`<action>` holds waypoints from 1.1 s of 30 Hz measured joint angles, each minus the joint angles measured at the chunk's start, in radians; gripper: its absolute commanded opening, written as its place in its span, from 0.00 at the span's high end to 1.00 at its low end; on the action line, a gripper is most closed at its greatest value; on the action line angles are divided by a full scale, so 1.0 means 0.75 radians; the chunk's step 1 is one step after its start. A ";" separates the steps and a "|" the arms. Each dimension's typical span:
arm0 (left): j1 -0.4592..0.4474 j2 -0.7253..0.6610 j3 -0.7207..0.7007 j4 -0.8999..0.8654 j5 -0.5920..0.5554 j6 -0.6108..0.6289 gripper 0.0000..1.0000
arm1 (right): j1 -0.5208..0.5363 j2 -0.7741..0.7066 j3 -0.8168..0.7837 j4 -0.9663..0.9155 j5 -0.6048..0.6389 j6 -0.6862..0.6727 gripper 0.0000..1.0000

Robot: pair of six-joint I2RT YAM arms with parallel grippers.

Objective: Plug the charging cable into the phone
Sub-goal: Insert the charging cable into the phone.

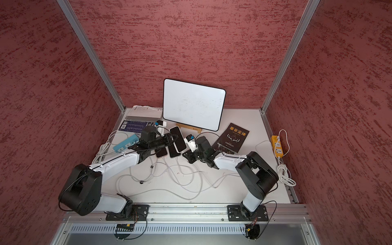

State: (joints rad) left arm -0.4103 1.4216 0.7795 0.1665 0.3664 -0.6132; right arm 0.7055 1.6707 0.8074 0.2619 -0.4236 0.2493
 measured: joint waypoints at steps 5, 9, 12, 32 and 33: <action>-0.001 0.011 0.001 0.014 0.001 0.000 1.00 | 0.000 0.000 0.000 0.004 0.012 0.018 0.97; -0.003 0.045 0.020 0.021 0.005 -0.003 1.00 | 0.000 0.000 0.000 -0.002 0.043 0.030 0.98; -0.007 0.066 0.036 0.024 0.004 -0.003 1.00 | 0.000 -0.001 0.000 -0.002 0.072 0.033 0.98; -0.015 0.112 0.062 0.003 -0.007 0.002 1.00 | 0.001 -0.067 0.019 -0.062 0.093 -0.018 0.44; -0.015 0.121 0.062 -0.001 -0.007 0.002 1.00 | 0.001 -0.086 0.019 -0.080 0.091 -0.021 0.43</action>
State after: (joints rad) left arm -0.4217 1.5120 0.8257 0.1658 0.3611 -0.6121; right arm 0.7063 1.6062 0.8219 0.2020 -0.3557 0.2333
